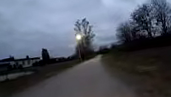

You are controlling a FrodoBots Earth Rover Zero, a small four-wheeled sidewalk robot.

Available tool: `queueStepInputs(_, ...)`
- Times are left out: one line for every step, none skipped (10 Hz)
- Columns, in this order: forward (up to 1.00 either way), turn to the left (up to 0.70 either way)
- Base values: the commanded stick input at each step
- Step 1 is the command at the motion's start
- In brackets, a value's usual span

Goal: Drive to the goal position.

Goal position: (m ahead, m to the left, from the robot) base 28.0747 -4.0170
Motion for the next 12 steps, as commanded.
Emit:
queueStepInputs(1.00,0.04)
queueStepInputs(1.00,0.04)
queueStepInputs(1.00,0.04)
queueStepInputs(1.00,0.04)
queueStepInputs(1.00,0.04)
queueStepInputs(1.00,0.04)
queueStepInputs(1.00,0.04)
queueStepInputs(1.00,0.04)
queueStepInputs(1.00,0.04)
queueStepInputs(1.00,0.04)
queueStepInputs(1.00,0.04)
queueStepInputs(1.00,0.04)
